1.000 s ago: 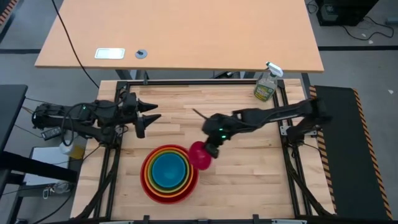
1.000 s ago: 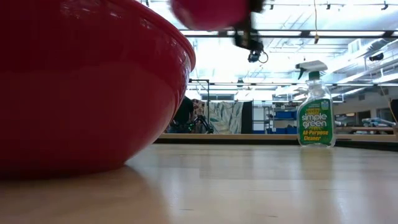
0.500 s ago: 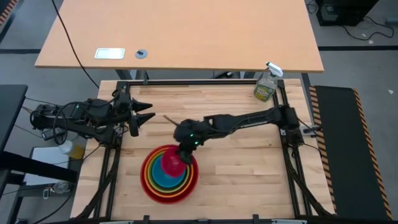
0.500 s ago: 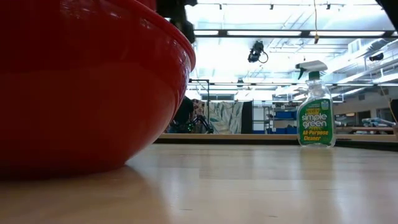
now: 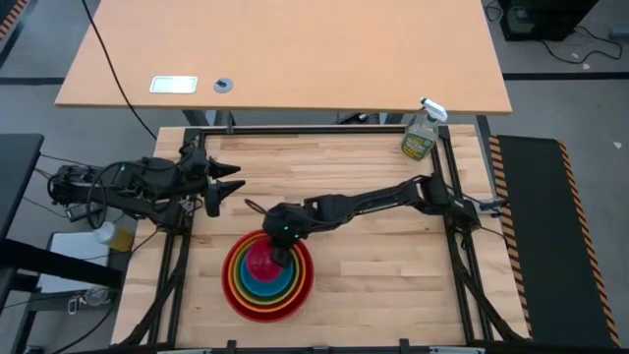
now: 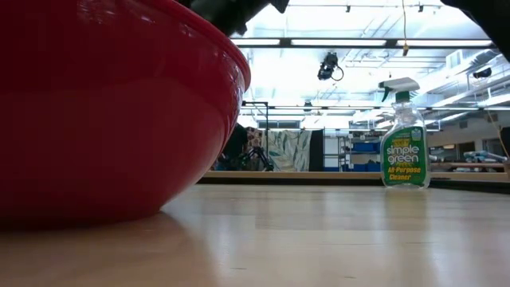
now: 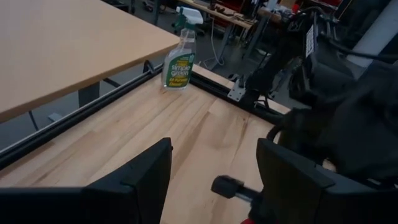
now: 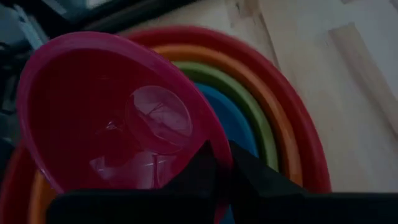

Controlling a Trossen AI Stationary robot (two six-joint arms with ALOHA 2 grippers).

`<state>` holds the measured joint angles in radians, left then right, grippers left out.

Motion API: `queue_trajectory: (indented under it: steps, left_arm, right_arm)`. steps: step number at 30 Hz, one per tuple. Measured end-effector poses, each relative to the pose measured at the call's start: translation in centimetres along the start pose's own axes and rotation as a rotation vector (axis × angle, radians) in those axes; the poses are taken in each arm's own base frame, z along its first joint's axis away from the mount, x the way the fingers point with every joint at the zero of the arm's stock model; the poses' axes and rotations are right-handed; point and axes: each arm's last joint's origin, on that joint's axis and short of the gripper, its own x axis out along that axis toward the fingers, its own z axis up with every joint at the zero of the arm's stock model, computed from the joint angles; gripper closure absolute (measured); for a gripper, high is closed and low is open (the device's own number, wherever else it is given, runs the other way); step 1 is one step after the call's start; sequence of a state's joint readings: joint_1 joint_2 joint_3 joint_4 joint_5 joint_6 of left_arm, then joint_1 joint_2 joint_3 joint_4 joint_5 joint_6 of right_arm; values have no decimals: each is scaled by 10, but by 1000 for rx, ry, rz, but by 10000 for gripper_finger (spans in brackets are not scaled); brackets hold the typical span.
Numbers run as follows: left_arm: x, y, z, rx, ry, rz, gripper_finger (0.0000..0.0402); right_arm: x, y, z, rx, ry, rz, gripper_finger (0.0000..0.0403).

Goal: Nest bowls inside each other
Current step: Stack the red bowl on top of the blue bowl

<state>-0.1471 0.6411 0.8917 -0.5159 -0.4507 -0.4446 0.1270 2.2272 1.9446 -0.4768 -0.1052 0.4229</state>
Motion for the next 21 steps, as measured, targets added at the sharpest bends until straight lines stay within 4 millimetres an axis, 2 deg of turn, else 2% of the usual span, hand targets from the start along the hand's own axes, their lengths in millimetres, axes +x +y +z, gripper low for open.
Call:
queue_trajectory:
  steps: [3, 13, 16, 18, 21]
  left_arm:
    - [0, 0, 0, -1, -1, -1, 164]
    - [-2, 0, 0, -41, 16, -35, 164]
    - [-3, -2, -5, -82, 105, -132, 165]
    - [-4, -2, -13, -137, 222, -174, 168]
    - [-7, -2, -24, -214, 363, -180, 177]
  right_arm:
    - [7, 0, -5, -3, 20, -20, 370]
    - [7, 4, -11, -76, 47, -69, 370]
    - [6, 3, -11, -70, 50, -67, 370]
    - [3, 0, -10, -53, 59, -72, 370]
    - [-5, -5, -11, 0, 105, -108, 370]
